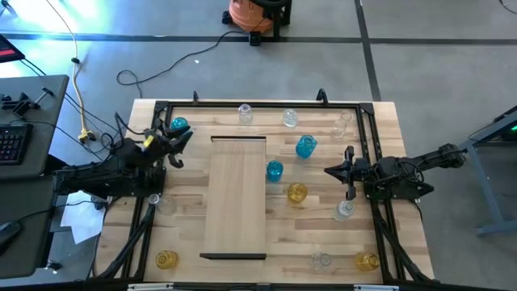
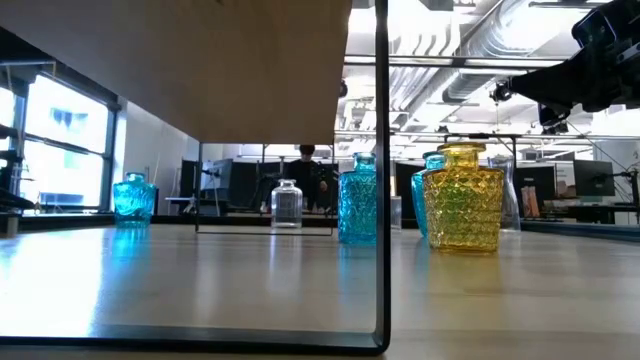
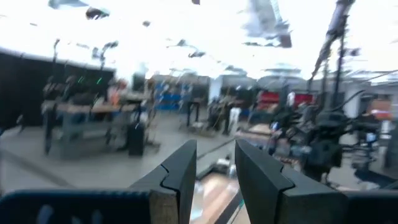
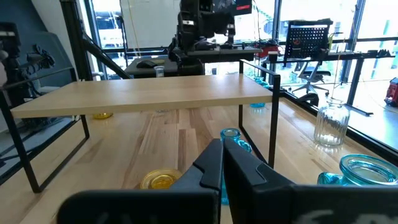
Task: Sort vases onto shelf
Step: Put the left blue vase on the shelf
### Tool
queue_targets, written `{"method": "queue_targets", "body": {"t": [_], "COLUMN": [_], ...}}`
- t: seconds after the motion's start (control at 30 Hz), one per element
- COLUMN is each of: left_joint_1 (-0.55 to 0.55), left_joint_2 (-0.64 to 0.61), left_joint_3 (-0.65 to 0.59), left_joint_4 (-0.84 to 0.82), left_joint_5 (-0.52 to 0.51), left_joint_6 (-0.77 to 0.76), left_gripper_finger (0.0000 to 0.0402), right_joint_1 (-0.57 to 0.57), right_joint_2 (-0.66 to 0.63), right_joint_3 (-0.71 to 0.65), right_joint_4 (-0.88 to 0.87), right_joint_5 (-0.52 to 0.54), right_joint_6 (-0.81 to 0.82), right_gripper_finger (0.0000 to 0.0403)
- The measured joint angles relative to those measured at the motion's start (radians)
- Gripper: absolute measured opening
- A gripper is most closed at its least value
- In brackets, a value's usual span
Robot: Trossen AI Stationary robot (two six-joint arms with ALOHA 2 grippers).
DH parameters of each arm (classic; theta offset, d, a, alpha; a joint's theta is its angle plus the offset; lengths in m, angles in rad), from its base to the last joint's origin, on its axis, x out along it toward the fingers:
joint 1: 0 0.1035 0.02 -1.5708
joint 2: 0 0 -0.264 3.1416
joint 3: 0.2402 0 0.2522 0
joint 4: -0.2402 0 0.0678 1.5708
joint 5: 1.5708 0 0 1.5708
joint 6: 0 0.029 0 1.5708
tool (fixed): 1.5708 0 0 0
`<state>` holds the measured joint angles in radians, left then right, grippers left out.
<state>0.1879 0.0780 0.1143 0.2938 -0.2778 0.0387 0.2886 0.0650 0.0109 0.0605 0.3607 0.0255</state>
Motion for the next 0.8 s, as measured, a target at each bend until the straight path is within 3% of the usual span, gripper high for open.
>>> {"method": "queue_targets", "body": {"t": [0.23, 0.47, 0.8], "left_joint_1": [0.0, 0.0, 0.0], "left_joint_2": [0.0, 0.03, 0.359], "left_joint_3": [0.01, 0.181, 0.569], "left_joint_4": [0.153, 0.021, -0.203], "left_joint_5": [0.018, 0.053, -0.025], "left_joint_6": [0.043, 0.038, 0.144], "left_gripper_finger": [0.0101, 0.0101, 0.0101], "right_joint_1": [0.0, 0.0, 0.0], "right_joint_2": [0.0, 0.0, 0.0], "right_joint_3": [0.0, 0.0, 0.0], "right_joint_4": [0.0, 0.0, 0.004], "right_joint_5": [0.0, 0.0, 0.001], "right_joint_6": [0.0, 0.0, 0.0], "right_gripper_finger": [0.0, 0.0, 0.0]}}
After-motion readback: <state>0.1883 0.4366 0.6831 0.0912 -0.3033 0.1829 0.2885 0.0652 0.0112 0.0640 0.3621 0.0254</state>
